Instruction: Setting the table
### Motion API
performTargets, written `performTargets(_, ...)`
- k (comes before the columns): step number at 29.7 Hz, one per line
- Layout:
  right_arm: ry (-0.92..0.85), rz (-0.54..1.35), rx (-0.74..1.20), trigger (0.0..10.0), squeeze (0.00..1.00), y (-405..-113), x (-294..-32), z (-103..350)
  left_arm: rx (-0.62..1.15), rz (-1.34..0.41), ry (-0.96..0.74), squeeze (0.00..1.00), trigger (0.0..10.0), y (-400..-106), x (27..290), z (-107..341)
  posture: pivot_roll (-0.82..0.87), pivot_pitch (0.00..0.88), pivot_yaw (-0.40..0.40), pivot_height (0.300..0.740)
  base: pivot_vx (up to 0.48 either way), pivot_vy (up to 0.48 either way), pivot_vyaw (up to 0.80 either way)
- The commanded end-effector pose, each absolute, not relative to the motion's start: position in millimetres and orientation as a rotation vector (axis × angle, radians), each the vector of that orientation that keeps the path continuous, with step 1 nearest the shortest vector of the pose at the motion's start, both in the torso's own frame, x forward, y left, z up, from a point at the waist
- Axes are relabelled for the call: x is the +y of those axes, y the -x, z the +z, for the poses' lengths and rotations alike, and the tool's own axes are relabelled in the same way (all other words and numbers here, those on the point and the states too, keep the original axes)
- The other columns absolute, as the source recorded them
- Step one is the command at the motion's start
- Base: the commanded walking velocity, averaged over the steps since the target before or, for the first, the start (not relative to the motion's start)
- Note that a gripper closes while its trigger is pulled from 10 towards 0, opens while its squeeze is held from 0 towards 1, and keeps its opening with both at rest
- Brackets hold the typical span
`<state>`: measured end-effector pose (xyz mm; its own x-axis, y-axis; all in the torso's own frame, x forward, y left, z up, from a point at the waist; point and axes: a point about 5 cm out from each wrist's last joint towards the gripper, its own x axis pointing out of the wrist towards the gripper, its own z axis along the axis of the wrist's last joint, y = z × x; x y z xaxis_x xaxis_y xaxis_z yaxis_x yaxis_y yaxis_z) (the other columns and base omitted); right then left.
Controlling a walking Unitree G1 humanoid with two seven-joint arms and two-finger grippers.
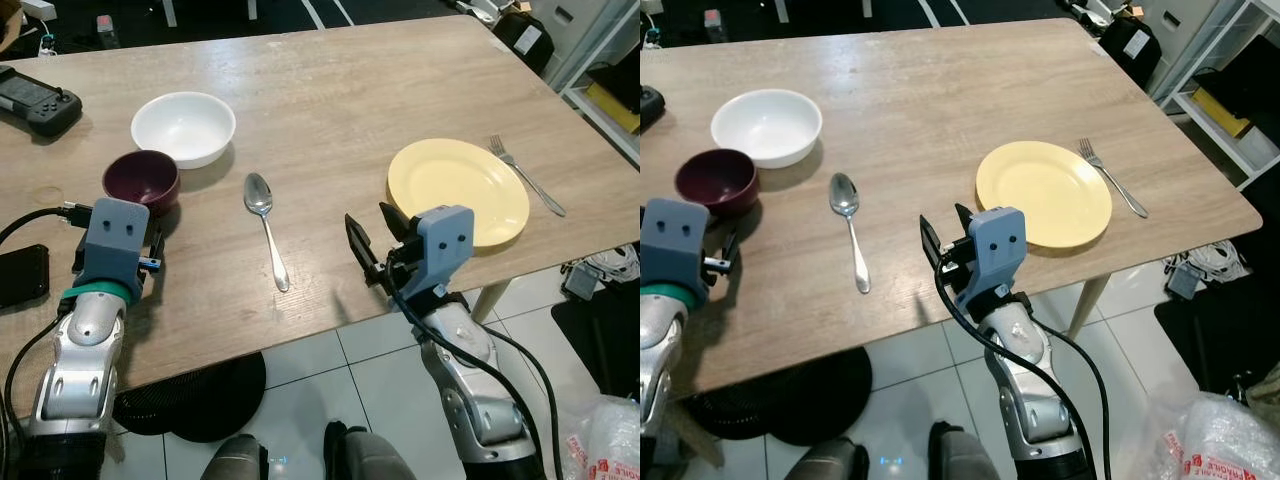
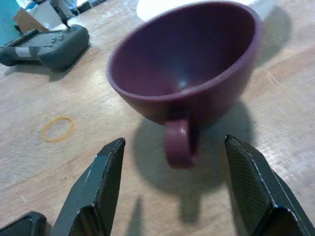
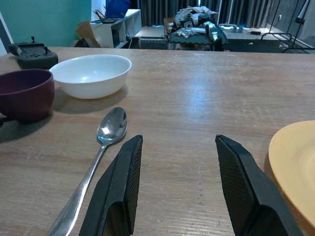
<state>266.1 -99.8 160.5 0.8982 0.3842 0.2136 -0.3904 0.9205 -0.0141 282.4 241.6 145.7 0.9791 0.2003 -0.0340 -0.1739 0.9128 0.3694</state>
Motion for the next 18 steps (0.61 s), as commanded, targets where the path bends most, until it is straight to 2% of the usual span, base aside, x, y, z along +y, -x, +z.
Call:
performTargets(1, -0.028, 0.396, -0.2, 10.0, 0.0, -265, -101, 157, 0.105, 0.205, -0.358, 0.0, 6.8, -282, 244, 139, 0.12, 0.074, -0.002, 0.74, 0.0, 0.0, 0.0)
performTargets(4, -0.029, 0.396, -0.201, 10.0, 0.0, -265, -101, 158, 0.106, 0.212, -0.345, 0.0, 6.0, -286, 246, 139, 0.11, 0.074, -0.002, 0.74, 0.0, 0.0, 0.0)
performTargets(5, -0.029, 0.396, -0.201, 10.0, 0.0, -265, -101, 158, 0.106, 0.212, -0.345, 0.0, 6.0, -286, 246, 139, 0.11, 0.074, -0.002, 0.74, 0.0, 0.0, 0.0)
performTargets(6, -0.029, 0.396, -0.2, 10.0, 0.0, -264, -101, 157, 0.102, 0.21, -0.336, 0.0, 4.1, -288, 245, 140, 0.11, 0.074, -0.002, 0.74, 0.0, 0.0, 0.0)
performTargets(7, -0.029, 0.396, -0.2, 10.0, 0.0, -264, -101, 157, 0.102, 0.21, -0.336, 0.0, 4.1, -288, 245, 140, 0.11, 0.074, -0.002, 0.74, 0.0, 0.0, 0.0)
performTargets(9, -0.03, 0.396, -0.198, 10.0, 0.0, -264, -100, 157, 0.099, 0.199, -0.306, 0.0, 1.2, -292, 243, 142, 0.11, 0.074, -0.001, 0.74, 0.0, 0.0, 0.0)
performTargets(10, -0.03, 0.396, -0.198, 10.0, 0.0, -264, -100, 157, 0.099, 0.199, -0.306, 0.0, 1.2, -292, 243, 142, 0.11, 0.074, -0.001, 0.74, 0.0, 0.0, 0.0)
performTargets(12, -0.031, 0.396, -0.197, 10.0, 0.0, -264, -100, 157, 0.093, 0.187, -0.293, 0.0, 0.0, -295, 241, 142, 0.11, 0.072, 0.0, 0.74, 0.0, 0.0, 0.0)
performTargets(18, -0.031, 0.395, -0.198, 10.0, 0.0, -263, -100, 157, 0.083, 0.178, -0.288, 0.0, 0.0, -297, 240, 143, 0.1, 0.073, 0.001, 0.74, 0.0, 0.0, 0.0)
